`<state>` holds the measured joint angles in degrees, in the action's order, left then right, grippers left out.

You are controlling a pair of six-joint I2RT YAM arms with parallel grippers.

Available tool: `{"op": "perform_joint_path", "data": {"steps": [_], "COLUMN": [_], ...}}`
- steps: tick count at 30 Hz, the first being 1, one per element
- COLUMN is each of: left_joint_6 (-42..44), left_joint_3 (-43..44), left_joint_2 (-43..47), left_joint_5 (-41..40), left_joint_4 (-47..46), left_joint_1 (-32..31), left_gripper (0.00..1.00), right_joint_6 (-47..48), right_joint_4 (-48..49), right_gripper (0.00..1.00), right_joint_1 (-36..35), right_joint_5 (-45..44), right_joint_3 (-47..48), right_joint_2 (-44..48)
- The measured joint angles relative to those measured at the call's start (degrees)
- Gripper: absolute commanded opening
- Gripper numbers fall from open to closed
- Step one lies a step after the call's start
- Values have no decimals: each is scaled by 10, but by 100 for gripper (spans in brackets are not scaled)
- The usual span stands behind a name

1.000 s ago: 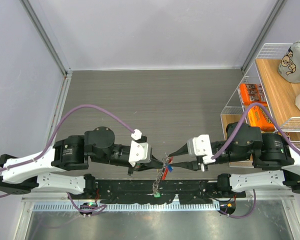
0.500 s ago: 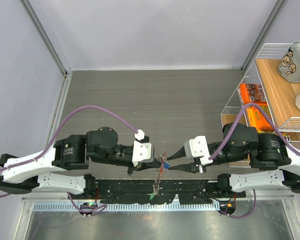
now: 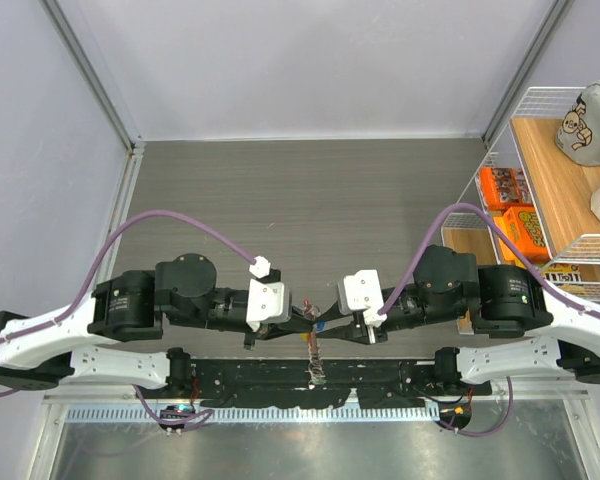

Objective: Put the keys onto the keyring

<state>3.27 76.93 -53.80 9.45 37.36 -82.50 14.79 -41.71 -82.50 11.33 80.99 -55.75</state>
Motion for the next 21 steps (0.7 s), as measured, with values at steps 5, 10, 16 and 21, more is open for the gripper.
{"op": "perform_joint_path", "data": {"steps": [5,10,16,21], "left_joint_6": [0,0,0,0], "left_joint_3": [0,0,0,0], "left_joint_2": [10,14,14,14], "left_joint_5": [-4,-5,-5,-4], "left_joint_4": [0,-2,-3,-3], "left_joint_1": [0,0,0,0], "left_gripper": [0,0,0,0], "right_joint_6": [-1,-2,-1,-1], "right_joint_4": [2,7,10,13], "right_gripper": [28,28,28,25], "right_joint_1": [0,0,0,0], "right_joint_5": [-1,-1,-3,-3], "right_joint_3": [0,0,0,0], "right_joint_2": [0,-1,-4,-9]}}
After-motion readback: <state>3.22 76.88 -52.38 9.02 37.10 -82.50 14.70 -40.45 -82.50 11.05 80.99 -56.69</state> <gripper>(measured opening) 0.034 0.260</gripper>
